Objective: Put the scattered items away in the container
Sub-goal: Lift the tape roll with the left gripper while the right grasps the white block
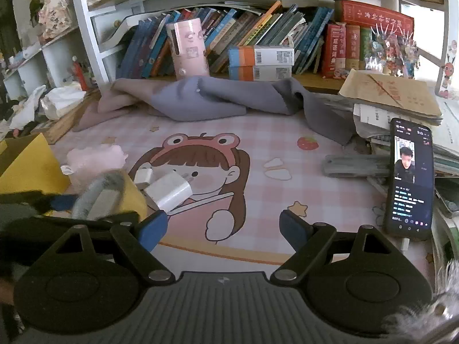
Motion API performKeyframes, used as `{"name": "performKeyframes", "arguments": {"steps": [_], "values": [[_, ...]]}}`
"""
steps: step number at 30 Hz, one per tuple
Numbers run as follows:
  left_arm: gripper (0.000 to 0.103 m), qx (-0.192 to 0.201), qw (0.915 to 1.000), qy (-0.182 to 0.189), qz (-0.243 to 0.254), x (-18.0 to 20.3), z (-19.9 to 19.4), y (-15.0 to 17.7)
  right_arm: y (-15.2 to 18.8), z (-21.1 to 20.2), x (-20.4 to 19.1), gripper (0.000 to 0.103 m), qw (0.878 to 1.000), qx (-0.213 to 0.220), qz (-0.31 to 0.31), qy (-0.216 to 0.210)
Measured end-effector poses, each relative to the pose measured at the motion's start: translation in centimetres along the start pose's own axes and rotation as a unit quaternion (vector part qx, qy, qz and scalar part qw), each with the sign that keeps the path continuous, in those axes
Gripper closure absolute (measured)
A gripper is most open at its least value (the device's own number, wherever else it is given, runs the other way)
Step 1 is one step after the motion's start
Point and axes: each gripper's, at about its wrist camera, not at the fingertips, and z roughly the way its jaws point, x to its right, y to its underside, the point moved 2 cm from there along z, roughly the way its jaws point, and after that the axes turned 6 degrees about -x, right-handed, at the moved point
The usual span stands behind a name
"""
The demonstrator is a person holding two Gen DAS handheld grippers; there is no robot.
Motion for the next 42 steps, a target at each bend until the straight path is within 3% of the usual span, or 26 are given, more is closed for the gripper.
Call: {"name": "performKeyframes", "arguments": {"steps": [6, 11, 19, 25, 31, 33, 36, 42], "values": [[0.021, 0.031, 0.9989, -0.005, -0.034, -1.5, -5.2, 0.5, 0.1, 0.2, -1.3, 0.018, 1.000, -0.001, -0.011, -0.020], [0.021, 0.035, 0.9973, -0.032, -0.055, -3.0, -8.3, 1.7, -0.1, 0.8, -4.0, 0.019, 0.997, -0.001, -0.045, -0.055], [0.021, 0.029, 0.9940, -0.071, -0.078, -4.6, -11.5, 3.7, -0.4, 3.3, -9.3, 0.021, 0.988, 0.001, -0.109, -0.105], [0.021, 0.028, 0.9921, -0.087, -0.087, -5.2, -12.8, 4.7, -0.7, 6.1, -11.5, 0.027, 0.987, -0.021, -0.119, -0.109], [0.021, 0.024, 0.9909, -0.095, -0.093, -5.5, -13.2, 4.9, -0.6, 7.6, -12.2, 0.046, 0.986, -0.043, -0.124, -0.105], [0.021, 0.024, 0.9910, -0.095, -0.092, -5.5, -13.2, 4.9, -0.5, 7.8, -12.2, 0.065, 0.985, -0.049, -0.126, -0.105], [0.021, 0.025, 0.9916, -0.093, -0.086, -5.2, -13.2, 4.8, -0.5, 7.6, -11.9, 0.074, 0.985, -0.047, -0.125, -0.109], [0.021, 0.030, 0.9933, -0.085, -0.072, -4.4, -13.3, 4.0, -0.6, 5.9, -11.1, 0.076, 0.985, -0.029, -0.118, -0.118]]}}
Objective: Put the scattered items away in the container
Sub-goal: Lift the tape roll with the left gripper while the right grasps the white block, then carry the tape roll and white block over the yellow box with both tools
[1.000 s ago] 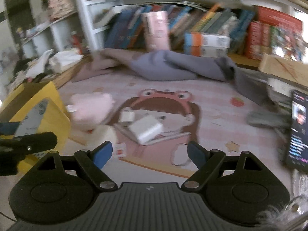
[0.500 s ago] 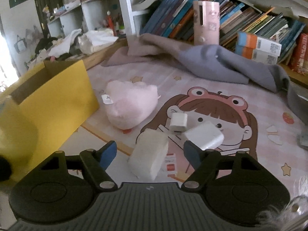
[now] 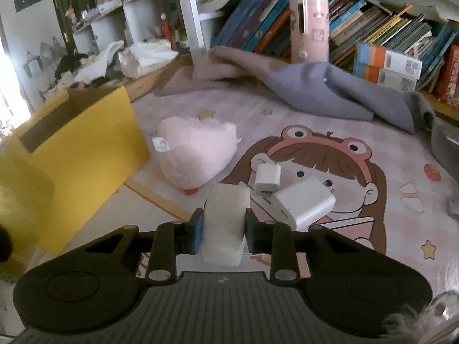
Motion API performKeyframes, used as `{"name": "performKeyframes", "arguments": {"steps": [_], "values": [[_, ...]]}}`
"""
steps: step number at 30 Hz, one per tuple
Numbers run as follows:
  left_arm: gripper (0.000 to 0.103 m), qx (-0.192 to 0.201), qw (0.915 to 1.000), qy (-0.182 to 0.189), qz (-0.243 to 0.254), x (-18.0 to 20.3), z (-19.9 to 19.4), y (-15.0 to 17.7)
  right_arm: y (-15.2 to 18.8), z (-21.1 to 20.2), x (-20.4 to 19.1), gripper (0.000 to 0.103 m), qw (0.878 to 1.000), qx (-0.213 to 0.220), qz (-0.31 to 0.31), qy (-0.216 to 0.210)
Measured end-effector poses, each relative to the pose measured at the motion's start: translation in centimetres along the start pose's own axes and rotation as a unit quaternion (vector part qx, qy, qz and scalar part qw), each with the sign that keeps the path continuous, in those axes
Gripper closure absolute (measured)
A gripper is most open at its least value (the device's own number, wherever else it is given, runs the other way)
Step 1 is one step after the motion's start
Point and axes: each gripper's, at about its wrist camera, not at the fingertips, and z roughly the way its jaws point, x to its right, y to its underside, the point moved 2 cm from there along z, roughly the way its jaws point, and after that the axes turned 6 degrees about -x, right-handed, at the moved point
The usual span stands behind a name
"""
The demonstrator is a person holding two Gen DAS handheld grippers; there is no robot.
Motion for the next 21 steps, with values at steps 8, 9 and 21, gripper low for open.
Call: {"name": "performKeyframes", "arguments": {"steps": [8, 9, 21], "values": [[0.020, 0.022, 0.9993, 0.029, 0.010, 0.5, -0.8, -0.8, 0.0, -3.0, -0.1, 0.076, 1.000, -0.003, 0.003, -0.008], [0.020, 0.026, 0.9991, 0.033, 0.011, 0.5, -1.0, -0.8, 0.0, -3.5, -0.2, 0.076, 1.000, -0.002, 0.004, -0.012], [0.020, 0.060, 0.9938, 0.088, 0.033, -1.3, -3.5, -0.9, 1.0, -9.3, -3.7, 0.076, 0.999, 0.031, -0.015, 0.014]]}}
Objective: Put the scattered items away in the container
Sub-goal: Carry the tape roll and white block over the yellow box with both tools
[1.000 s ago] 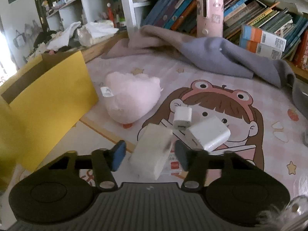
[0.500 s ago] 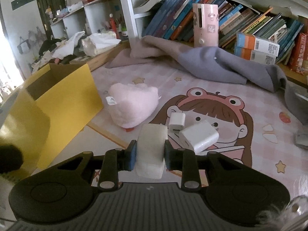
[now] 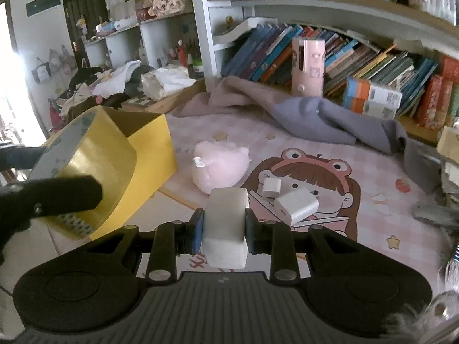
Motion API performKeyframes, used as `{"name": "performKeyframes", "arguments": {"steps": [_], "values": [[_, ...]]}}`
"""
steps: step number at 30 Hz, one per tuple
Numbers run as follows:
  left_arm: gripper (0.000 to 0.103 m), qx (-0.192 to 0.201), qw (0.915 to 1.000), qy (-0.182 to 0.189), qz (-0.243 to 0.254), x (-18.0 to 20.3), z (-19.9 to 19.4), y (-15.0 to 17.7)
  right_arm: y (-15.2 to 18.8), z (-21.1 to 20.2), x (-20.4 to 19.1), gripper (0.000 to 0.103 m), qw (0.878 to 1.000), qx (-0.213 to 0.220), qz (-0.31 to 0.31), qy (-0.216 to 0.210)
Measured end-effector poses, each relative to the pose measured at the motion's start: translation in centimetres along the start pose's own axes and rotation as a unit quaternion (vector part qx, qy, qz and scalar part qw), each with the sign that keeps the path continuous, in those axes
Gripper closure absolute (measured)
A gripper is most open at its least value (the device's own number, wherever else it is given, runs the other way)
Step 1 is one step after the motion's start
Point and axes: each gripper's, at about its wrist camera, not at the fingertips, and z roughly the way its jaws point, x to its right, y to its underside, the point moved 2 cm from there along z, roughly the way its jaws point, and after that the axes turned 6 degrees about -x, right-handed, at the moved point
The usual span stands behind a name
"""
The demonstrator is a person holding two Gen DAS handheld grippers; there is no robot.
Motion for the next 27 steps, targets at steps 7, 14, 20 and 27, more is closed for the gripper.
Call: {"name": "performKeyframes", "arguments": {"steps": [7, 14, 20, 27], "values": [[0.020, -0.004, 0.9993, 0.036, 0.006, -1.4, -1.4, 1.5, 0.7, -2.1, -2.0, 0.077, 0.999, 0.004, 0.017, 0.032], [0.020, 0.000, 0.9976, 0.062, 0.030, -3.1, -3.5, 3.4, 1.8, -3.2, -5.2, 0.077, 0.998, 0.007, 0.034, 0.056], [0.020, -0.005, 0.9967, 0.077, 0.022, -5.8, -6.0, 5.4, 3.3, -4.2, -9.5, 0.077, 0.997, 0.004, 0.035, 0.071], [0.020, -0.021, 0.9949, 0.093, 0.032, -8.8, -8.6, 8.2, 6.1, -4.8, -14.7, 0.077, 0.996, -0.006, 0.052, 0.079]]}}
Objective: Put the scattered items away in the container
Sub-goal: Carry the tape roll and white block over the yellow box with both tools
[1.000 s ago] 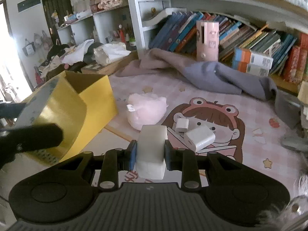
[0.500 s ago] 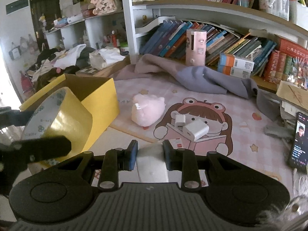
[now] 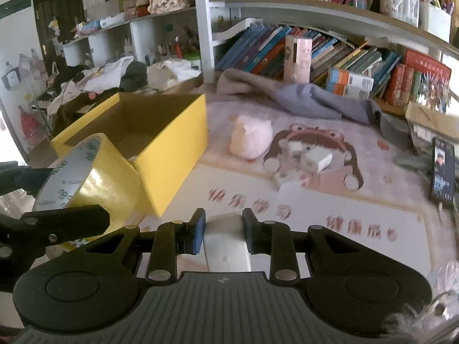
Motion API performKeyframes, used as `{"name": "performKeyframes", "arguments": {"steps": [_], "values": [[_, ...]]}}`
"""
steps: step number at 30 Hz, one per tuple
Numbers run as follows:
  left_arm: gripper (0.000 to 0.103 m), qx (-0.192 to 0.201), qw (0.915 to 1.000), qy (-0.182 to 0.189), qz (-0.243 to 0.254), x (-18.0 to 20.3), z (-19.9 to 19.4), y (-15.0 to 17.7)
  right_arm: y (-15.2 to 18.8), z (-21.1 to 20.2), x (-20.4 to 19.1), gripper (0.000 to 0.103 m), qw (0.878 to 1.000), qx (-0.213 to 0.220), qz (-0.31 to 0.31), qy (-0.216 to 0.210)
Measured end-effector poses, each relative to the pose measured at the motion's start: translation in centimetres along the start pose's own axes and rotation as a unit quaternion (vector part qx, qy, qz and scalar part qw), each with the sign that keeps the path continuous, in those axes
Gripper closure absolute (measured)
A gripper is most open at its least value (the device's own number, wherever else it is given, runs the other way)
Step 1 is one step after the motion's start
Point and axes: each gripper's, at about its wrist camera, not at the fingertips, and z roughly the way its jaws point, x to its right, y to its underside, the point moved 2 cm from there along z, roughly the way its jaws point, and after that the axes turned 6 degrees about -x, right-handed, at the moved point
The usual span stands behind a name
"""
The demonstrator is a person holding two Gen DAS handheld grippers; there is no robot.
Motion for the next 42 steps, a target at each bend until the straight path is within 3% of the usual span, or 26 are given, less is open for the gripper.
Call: {"name": "performKeyframes", "arguments": {"steps": [13, 42], "values": [[0.020, -0.032, 0.9991, 0.003, -0.025, -3.7, -3.5, 4.5, 3.4, -0.8, -6.4, 0.077, 0.999, -0.034, -0.007, -0.016], [0.020, -0.047, 0.9918, -0.064, -0.100, -8.6, -6.3, 7.0, 1.4, 0.6, -13.8, 0.077, 0.989, -0.043, -0.105, -0.091]]}}
